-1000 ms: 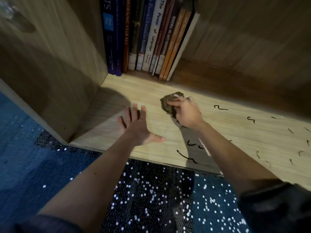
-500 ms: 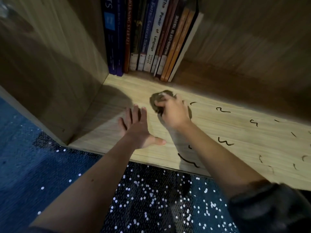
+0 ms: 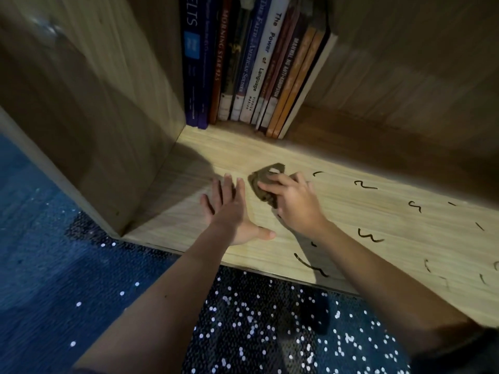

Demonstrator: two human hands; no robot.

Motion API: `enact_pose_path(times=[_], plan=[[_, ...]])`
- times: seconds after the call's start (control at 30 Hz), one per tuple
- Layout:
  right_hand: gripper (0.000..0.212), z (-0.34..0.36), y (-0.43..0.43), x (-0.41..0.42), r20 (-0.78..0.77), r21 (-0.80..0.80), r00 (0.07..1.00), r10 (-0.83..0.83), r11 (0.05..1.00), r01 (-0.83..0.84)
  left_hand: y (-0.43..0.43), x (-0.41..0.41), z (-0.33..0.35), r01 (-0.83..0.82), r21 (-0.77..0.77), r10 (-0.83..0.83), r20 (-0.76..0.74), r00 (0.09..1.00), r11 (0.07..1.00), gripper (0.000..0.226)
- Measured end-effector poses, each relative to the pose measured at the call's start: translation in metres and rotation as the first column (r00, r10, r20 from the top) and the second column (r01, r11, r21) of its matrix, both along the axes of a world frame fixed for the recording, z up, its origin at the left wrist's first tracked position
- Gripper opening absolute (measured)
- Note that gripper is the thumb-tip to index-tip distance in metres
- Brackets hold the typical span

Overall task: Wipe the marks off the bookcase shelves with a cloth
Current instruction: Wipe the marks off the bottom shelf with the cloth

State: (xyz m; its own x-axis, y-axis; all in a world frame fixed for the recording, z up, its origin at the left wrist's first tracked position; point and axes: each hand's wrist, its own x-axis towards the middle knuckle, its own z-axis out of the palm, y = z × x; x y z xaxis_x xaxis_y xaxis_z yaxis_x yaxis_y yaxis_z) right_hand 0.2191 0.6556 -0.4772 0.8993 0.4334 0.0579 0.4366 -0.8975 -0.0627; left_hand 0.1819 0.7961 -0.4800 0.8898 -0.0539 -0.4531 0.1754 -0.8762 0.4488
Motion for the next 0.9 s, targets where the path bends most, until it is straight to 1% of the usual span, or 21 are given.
enact_pose_path(times=[0.07,0.1,0.17,0.2,0.23,0.27,0.3,0.33,0.4,0.47,0.53,0.6,0.67,0.7,0.77,0.83,0.9], plan=[[0.053,0.002,0.0,0.018,-0.001,0.027,0.998,-0.059,0.998,0.059,0.004,0.0,0.001,-0.003,-0.056,0.003,0.01,1.0,0.998,0.124],[0.052,0.002,0.006,0.032,-0.024,0.039,0.995,-0.1,0.994,0.101,0.009,-0.001,0.003,-0.009,-0.11,0.012,0.026,1.0,0.994,0.117],[0.048,0.002,0.027,0.063,-0.063,0.047,0.988,-0.138,0.989,0.141,0.025,-0.002,0.013,-0.051,-0.288,0.07,0.057,0.996,0.956,0.098],[0.047,0.0,0.042,0.076,-0.089,0.048,0.987,-0.133,0.989,0.138,0.037,-0.004,0.018,-0.088,-0.381,0.119,0.059,0.991,0.92,0.087],[0.047,-0.003,0.057,0.087,-0.125,0.052,0.985,-0.123,0.99,0.13,0.05,-0.007,0.023,-0.111,-0.439,0.155,0.066,0.986,0.892,0.075],[0.048,-0.005,0.073,0.094,-0.157,0.063,0.982,-0.104,0.991,0.115,0.062,-0.011,0.026,-0.113,-0.442,0.173,0.097,0.98,0.89,0.063],[0.049,-0.007,0.088,0.098,-0.172,0.083,0.982,-0.079,0.992,0.094,0.076,-0.016,0.028,-0.107,-0.393,0.179,0.151,0.972,0.913,0.052],[0.049,-0.006,0.099,0.099,-0.177,0.102,0.983,-0.056,0.992,0.075,0.085,-0.02,0.027,-0.109,-0.34,0.186,0.202,0.962,0.934,0.046],[0.049,-0.004,0.12,0.09,-0.184,0.125,0.983,0.018,0.992,0.005,0.101,-0.033,0.024,-0.165,-0.292,0.242,0.249,0.938,0.942,0.045],[0.049,-0.002,0.133,0.072,-0.198,0.146,0.972,0.124,0.985,-0.095,0.11,-0.045,0.019,-0.241,-0.314,0.336,0.295,0.894,0.918,0.045],[0.049,-0.007,0.143,0.05,-0.23,0.194,0.953,0.198,0.969,-0.154,0.111,-0.054,0.016,-0.286,-0.36,0.419,0.377,0.826,0.888,0.046],[0.043,-0.011,0.144,0.018,-0.275,0.24,0.921,0.275,0.948,-0.211,0.105,-0.064,0.021,-0.311,-0.408,0.483,0.434,0.76,0.858,0.044],[0.033,-0.013,0.134,-0.015,-0.298,0.297,0.888,0.351,0.918,-0.263,0.102,-0.069,0.024,-0.32,-0.432,0.512,0.465,0.722,0.843,0.043],[0.029,-0.012,0.125,-0.033,-0.299,0.319,0.873,0.384,0.903,-0.288,0.1,-0.071,0.025,-0.318,-0.434,0.512,0.463,0.723,0.843,0.043],[0.028,-0.008,0.101,-0.066,-0.3,0.348,0.863,0.407,0.889,-0.299,0.097,-0.077,0.024,-0.3,-0.43,0.486,0.433,0.759,0.852,0.041],[0.031,-0.004,0.078,-0.094,-0.322,0.385,0.861,0.393,0.886,-0.261,0.093,-0.082,0.02,-0.26,-0.412,0.431,0.406,0.806,0.873,0.039],[0.036,0.006,0.06,-0.118,-0.359,0.446,0.849,0.386,0.871,-0.208,0.085,-0.089,0.016,-0.224,-0.354,0.363,0.399,0.842,0.908,0.038]])
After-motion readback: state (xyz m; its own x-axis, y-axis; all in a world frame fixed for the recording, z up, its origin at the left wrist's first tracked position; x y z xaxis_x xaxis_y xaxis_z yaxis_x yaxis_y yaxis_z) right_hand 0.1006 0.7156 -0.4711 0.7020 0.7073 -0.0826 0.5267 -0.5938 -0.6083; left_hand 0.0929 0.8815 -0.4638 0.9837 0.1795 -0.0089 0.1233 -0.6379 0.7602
